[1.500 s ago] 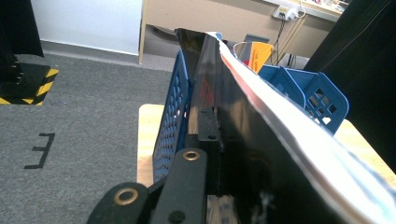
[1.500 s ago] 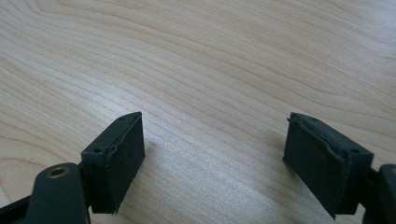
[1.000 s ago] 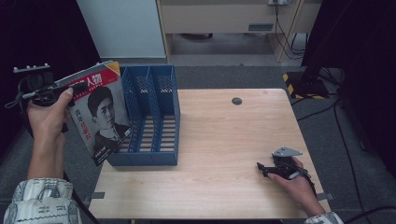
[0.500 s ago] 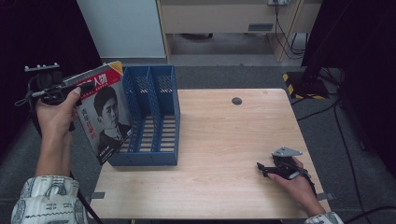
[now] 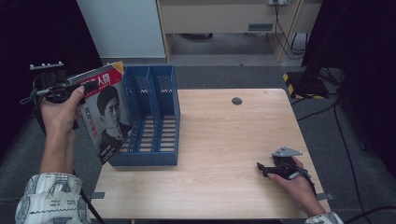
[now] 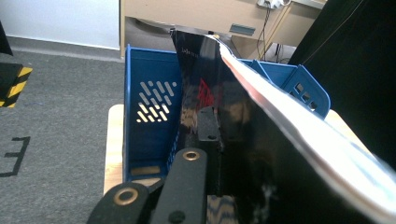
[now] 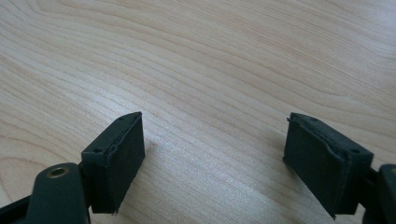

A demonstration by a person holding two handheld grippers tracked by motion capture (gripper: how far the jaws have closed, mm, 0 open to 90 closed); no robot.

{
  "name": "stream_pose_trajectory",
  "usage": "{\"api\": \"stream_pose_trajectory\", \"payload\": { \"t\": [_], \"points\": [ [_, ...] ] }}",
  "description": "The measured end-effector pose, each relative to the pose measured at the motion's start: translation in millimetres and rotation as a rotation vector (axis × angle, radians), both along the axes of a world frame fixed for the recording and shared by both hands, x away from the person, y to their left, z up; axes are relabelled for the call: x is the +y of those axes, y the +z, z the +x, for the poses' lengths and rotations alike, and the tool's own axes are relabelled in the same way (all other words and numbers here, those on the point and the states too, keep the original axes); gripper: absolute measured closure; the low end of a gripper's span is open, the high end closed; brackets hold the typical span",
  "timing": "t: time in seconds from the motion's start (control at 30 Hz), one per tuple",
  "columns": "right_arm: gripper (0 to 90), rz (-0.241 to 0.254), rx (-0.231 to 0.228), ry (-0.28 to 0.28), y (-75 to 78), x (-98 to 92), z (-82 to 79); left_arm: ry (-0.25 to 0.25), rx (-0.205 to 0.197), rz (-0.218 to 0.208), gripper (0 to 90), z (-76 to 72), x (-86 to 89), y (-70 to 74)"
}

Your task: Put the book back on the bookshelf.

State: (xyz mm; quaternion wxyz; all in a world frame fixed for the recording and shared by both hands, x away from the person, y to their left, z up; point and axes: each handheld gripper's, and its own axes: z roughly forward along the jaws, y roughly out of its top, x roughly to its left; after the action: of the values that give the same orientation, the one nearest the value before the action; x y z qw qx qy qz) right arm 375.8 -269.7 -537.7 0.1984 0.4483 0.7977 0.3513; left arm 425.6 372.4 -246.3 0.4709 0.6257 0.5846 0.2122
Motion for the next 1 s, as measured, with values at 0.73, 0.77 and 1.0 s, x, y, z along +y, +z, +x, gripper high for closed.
{"api": "stream_pose_trajectory", "payload": {
  "t": [0.73, 0.77, 1.0],
  "points": [
    [20.5, 0.001, -0.001, 0.003, -0.1, -0.1, -0.1, -0.003, -0.011, -0.040, 86.2, 8.5, 1.2, -1.0],
    [20.5, 0.001, -0.001, 0.003, -0.1, -0.1, -0.1, -0.001, -0.012, -0.039, 86.2, 9.0, 1.6, -1.2],
    [20.5, 0.001, -0.001, 0.003, -0.1, -0.1, -0.1, 0.005, -0.042, -0.030, 86.3, 13.3, 0.6, -4.0]
  ]
}}
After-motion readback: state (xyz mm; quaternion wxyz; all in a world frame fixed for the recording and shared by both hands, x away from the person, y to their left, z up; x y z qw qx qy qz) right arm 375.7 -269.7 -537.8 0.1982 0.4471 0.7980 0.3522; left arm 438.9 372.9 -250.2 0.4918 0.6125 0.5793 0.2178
